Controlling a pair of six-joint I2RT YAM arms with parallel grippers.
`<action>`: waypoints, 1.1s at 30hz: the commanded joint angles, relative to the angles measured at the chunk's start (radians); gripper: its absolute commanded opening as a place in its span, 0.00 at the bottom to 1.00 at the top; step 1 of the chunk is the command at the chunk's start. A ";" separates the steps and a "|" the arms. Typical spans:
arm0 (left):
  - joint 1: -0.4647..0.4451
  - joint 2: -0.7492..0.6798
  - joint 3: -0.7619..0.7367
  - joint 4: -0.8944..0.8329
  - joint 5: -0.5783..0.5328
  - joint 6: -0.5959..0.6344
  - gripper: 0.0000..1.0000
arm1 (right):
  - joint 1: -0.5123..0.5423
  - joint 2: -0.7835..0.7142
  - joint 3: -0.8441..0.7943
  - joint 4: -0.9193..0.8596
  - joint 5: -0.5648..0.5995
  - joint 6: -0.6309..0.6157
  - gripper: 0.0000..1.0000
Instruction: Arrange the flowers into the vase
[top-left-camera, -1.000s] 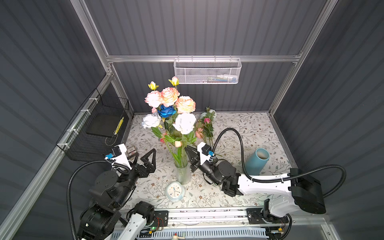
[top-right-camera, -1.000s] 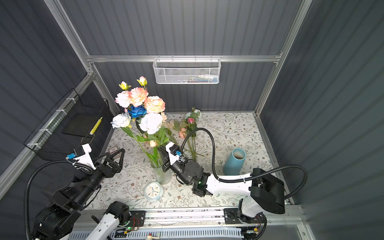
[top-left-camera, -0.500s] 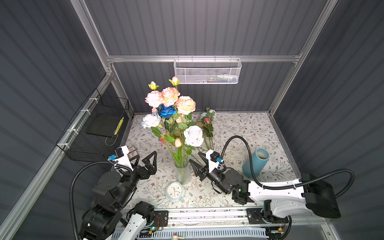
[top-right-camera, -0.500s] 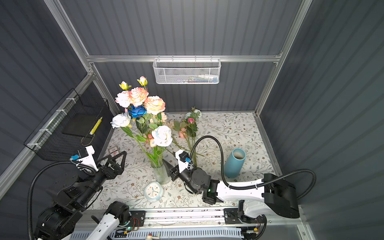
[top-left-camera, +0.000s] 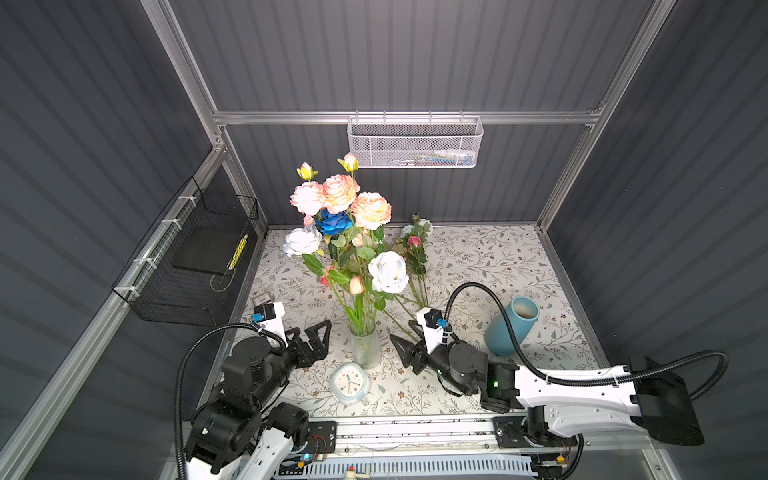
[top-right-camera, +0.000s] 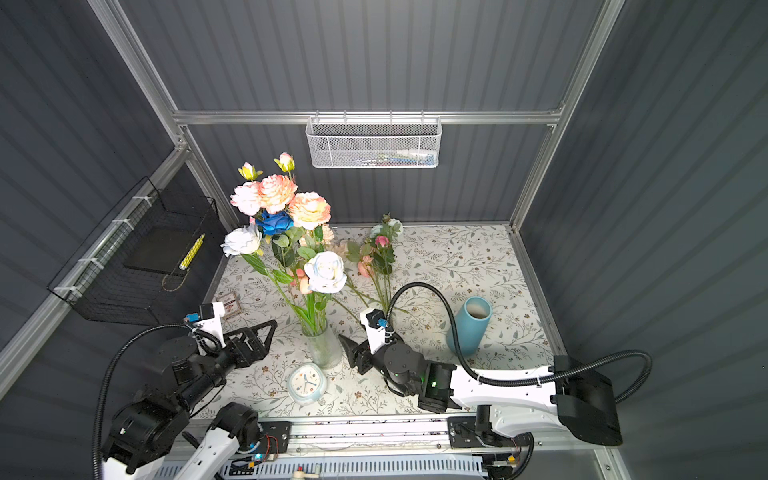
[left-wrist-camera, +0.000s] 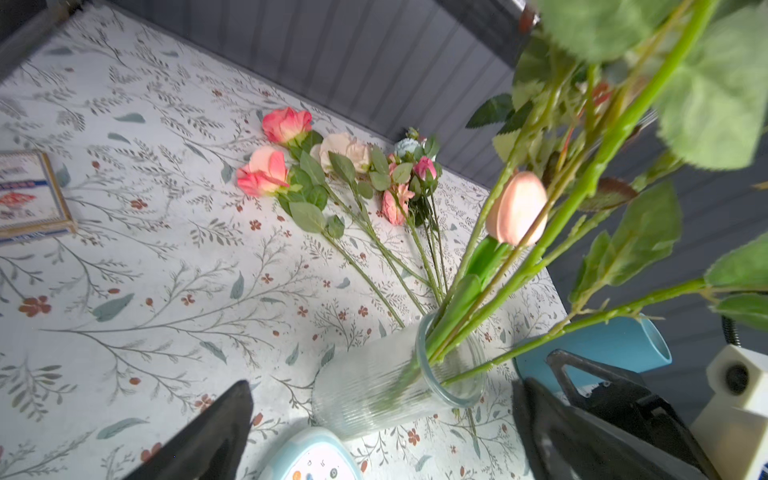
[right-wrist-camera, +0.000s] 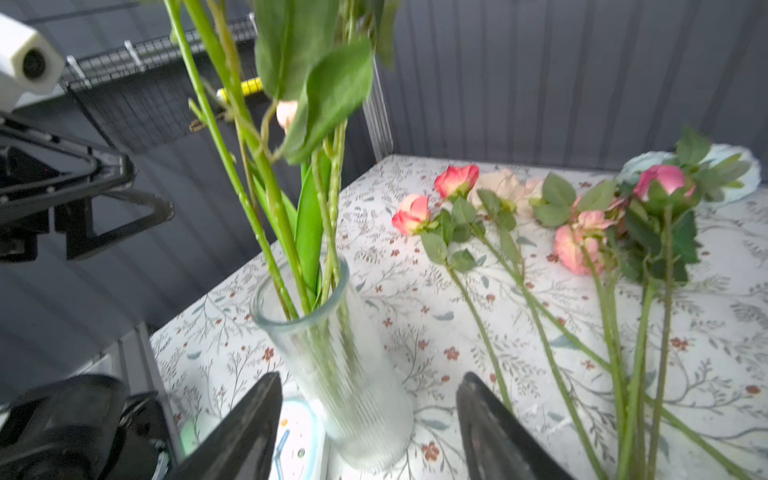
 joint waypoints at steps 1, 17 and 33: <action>0.002 -0.013 -0.045 -0.013 0.069 -0.050 1.00 | -0.012 0.008 0.010 -0.187 -0.135 0.063 0.70; 0.002 0.209 -0.093 0.053 -0.066 -0.198 0.98 | -0.084 0.375 0.068 -0.090 -0.370 0.069 0.54; 0.017 0.448 -0.130 0.283 -0.178 -0.274 0.99 | -0.133 0.495 0.127 -0.139 -0.474 0.065 0.52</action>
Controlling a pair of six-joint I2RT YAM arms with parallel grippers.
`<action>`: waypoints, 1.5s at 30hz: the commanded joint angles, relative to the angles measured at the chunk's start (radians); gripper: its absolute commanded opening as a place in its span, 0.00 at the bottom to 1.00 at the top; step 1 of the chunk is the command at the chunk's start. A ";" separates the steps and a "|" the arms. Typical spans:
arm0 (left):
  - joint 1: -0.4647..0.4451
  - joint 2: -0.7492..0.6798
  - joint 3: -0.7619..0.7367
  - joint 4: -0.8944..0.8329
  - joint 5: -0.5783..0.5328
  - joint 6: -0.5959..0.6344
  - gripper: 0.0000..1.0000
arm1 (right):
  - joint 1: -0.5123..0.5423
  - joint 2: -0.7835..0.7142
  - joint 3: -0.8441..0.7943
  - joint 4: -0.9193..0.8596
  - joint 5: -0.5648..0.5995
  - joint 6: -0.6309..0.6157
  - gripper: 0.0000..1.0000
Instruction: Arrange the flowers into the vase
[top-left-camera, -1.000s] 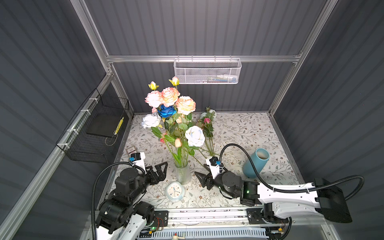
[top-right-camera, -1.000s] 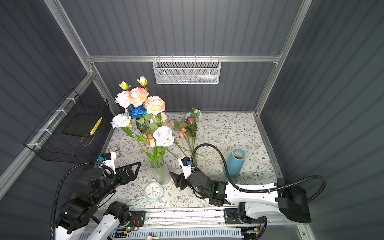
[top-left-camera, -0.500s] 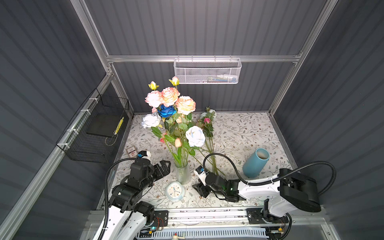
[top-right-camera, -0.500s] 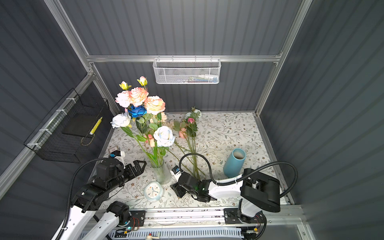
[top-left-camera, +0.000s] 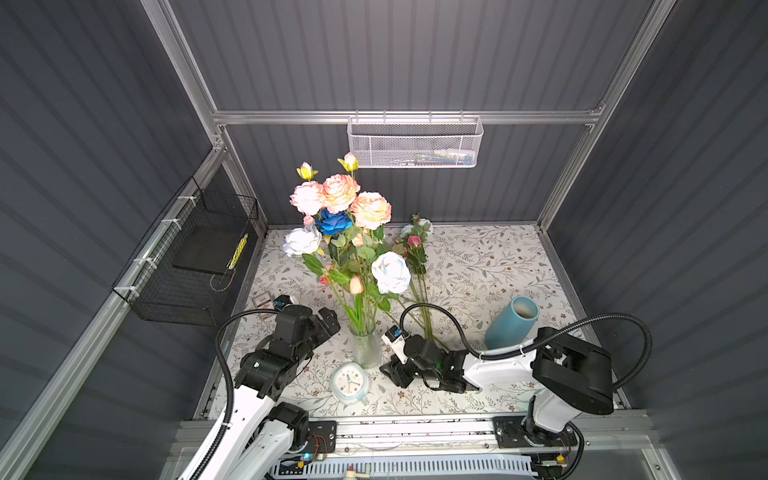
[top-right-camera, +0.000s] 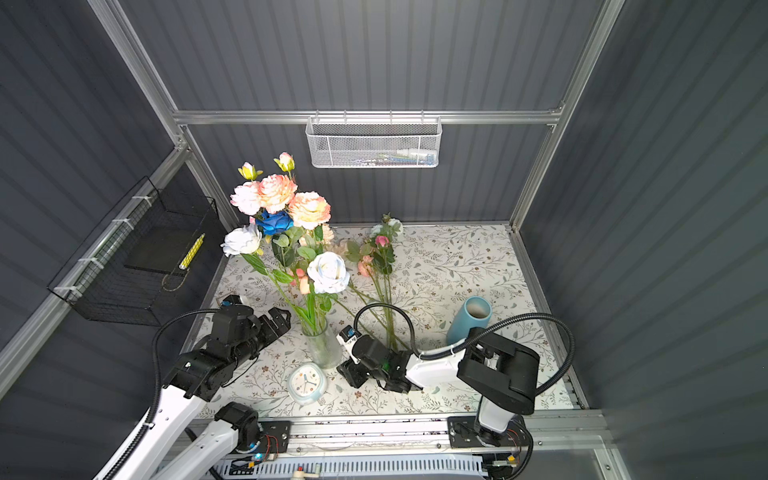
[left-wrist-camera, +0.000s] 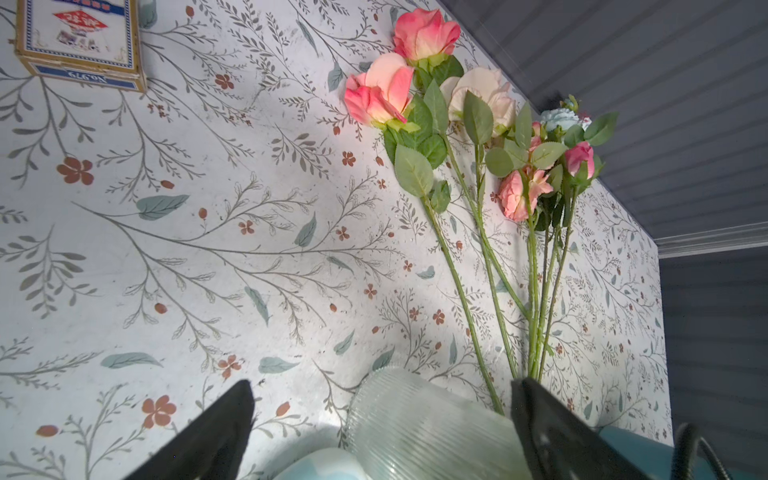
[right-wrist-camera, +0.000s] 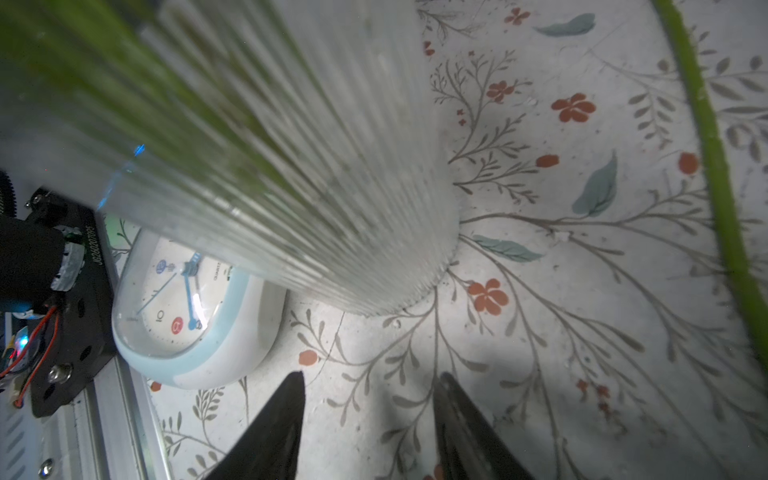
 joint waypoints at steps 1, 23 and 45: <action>0.029 0.105 -0.014 0.146 0.044 -0.004 0.99 | -0.007 0.004 0.013 -0.015 -0.017 -0.001 0.52; 0.288 0.436 -0.035 0.431 0.627 -0.069 1.00 | -0.054 0.081 0.072 -0.004 -0.099 -0.024 0.49; 0.327 0.404 0.020 0.316 0.497 -0.041 1.00 | -0.054 0.171 0.200 -0.035 -0.069 -0.071 0.49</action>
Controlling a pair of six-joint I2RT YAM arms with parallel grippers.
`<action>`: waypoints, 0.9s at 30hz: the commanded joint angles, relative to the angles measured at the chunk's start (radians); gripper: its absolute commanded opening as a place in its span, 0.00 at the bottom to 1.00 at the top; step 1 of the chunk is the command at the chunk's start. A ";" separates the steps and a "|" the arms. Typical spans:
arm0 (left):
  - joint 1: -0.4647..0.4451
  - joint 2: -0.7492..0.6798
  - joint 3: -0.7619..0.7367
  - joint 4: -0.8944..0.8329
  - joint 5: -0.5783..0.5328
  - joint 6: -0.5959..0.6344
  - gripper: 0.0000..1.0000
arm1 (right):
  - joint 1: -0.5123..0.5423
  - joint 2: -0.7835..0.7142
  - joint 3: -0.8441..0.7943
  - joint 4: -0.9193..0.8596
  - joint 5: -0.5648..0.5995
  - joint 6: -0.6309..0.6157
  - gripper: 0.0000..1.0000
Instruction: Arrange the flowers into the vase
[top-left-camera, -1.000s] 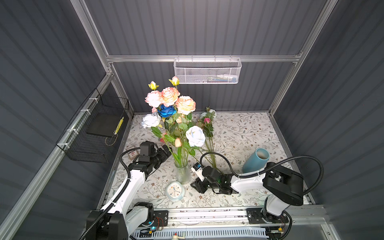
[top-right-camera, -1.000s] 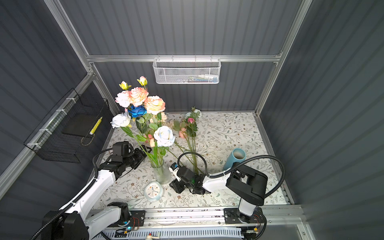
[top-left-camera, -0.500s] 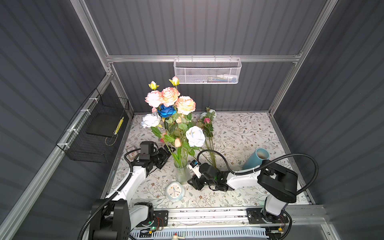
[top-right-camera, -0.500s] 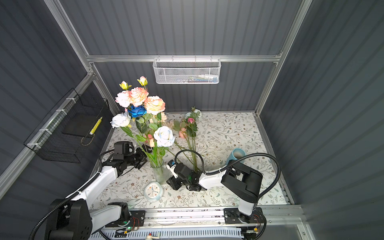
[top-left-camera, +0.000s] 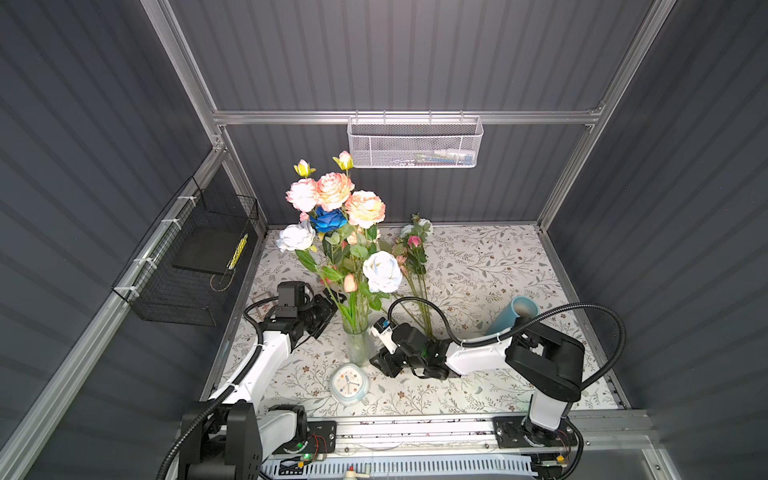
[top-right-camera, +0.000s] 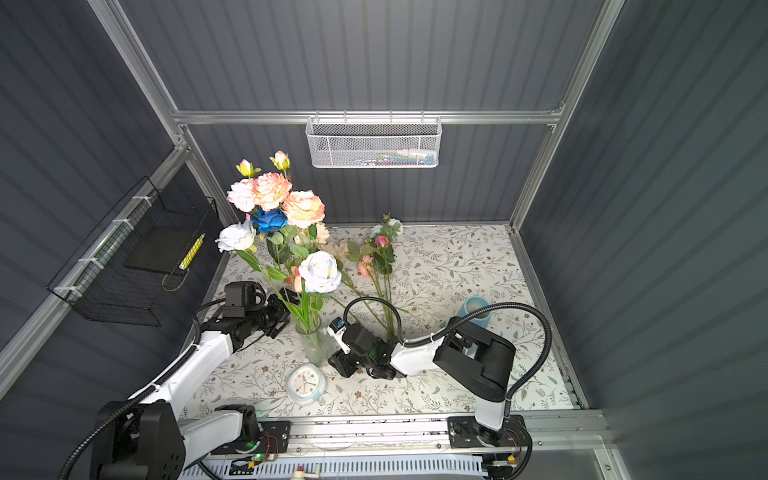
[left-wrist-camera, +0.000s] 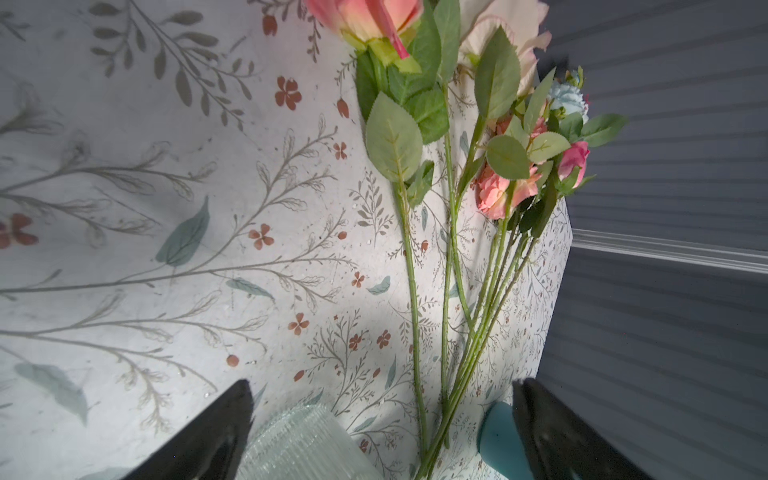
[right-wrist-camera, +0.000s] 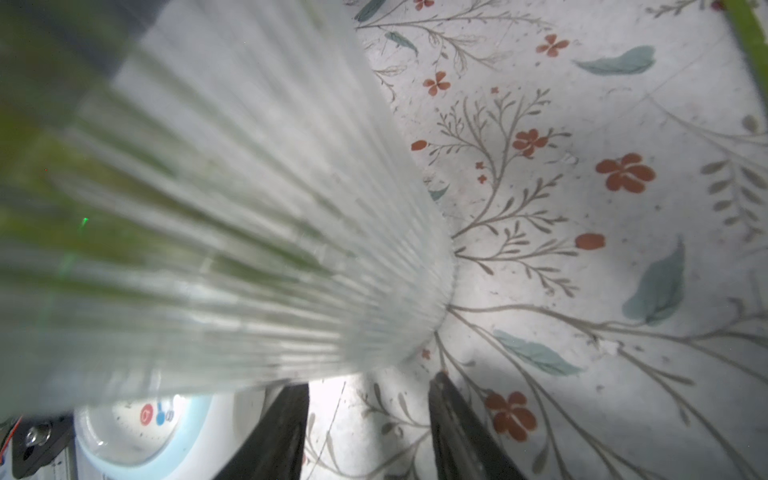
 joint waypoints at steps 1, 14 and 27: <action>0.018 -0.031 0.039 -0.068 -0.062 0.016 1.00 | 0.001 0.022 0.044 -0.023 0.016 -0.036 0.50; 0.126 -0.101 0.033 -0.169 -0.153 0.010 0.99 | -0.019 0.101 0.157 -0.034 0.041 -0.051 0.50; 0.227 -0.144 -0.011 -0.200 -0.142 0.022 0.98 | -0.059 0.208 0.313 -0.067 0.017 -0.068 0.49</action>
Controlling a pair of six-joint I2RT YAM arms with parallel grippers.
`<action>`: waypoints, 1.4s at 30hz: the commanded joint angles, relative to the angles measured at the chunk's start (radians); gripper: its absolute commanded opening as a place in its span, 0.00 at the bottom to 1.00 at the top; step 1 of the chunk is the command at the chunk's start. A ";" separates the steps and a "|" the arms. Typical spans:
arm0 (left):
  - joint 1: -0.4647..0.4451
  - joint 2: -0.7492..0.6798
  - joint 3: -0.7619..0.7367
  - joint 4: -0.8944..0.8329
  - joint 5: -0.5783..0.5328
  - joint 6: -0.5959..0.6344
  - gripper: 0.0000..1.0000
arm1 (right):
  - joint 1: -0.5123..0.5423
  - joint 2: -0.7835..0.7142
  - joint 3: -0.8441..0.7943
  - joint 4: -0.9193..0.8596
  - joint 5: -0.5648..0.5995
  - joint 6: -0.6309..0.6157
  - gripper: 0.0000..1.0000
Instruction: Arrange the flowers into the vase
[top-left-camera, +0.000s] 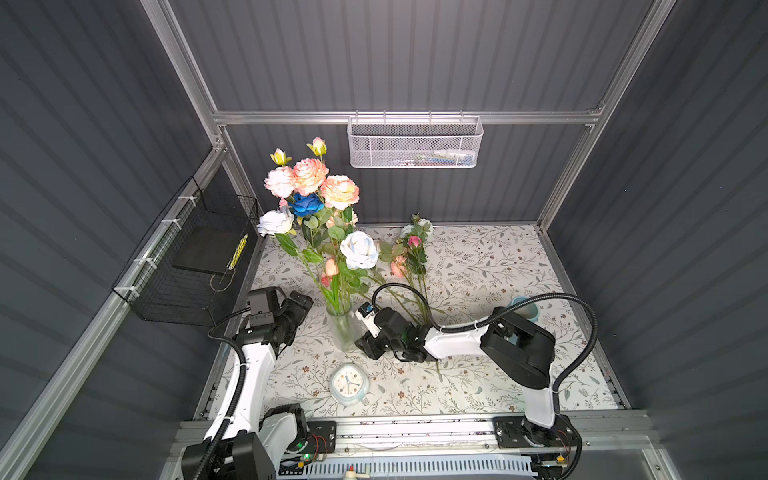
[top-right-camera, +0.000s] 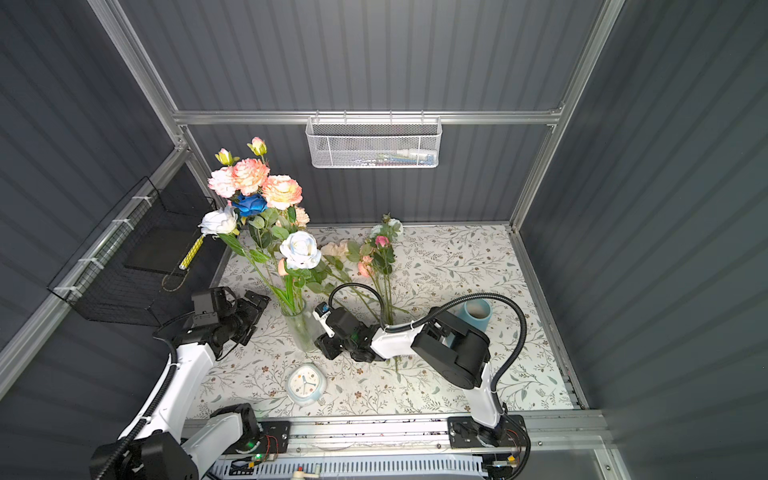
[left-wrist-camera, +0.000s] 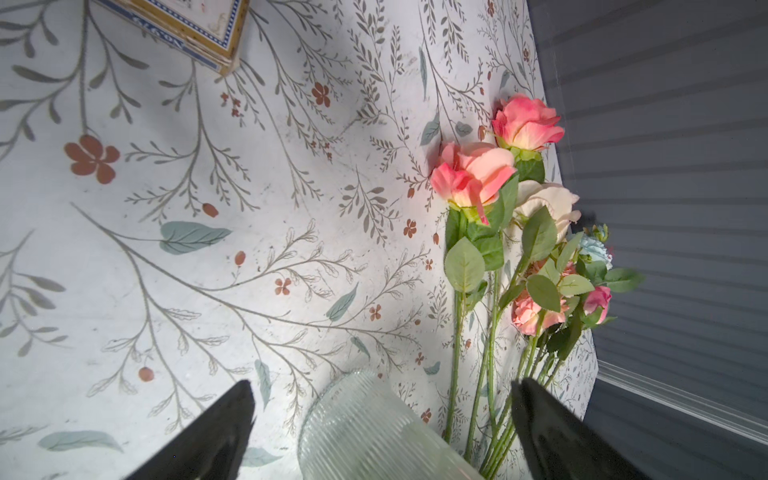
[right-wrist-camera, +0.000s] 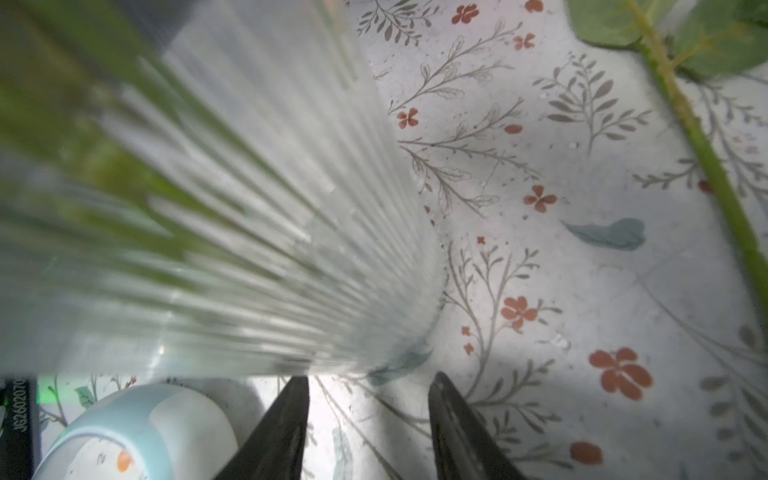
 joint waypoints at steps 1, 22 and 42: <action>0.014 -0.009 -0.017 -0.037 0.011 0.023 0.99 | -0.016 0.032 0.051 -0.012 -0.004 -0.018 0.49; 0.022 -0.186 -0.020 -0.285 -0.080 -0.005 0.98 | -0.073 0.248 0.392 -0.127 -0.076 -0.049 0.49; 0.020 -0.205 -0.021 -0.325 -0.083 0.023 0.97 | -0.108 0.457 0.757 -0.270 -0.132 -0.028 0.49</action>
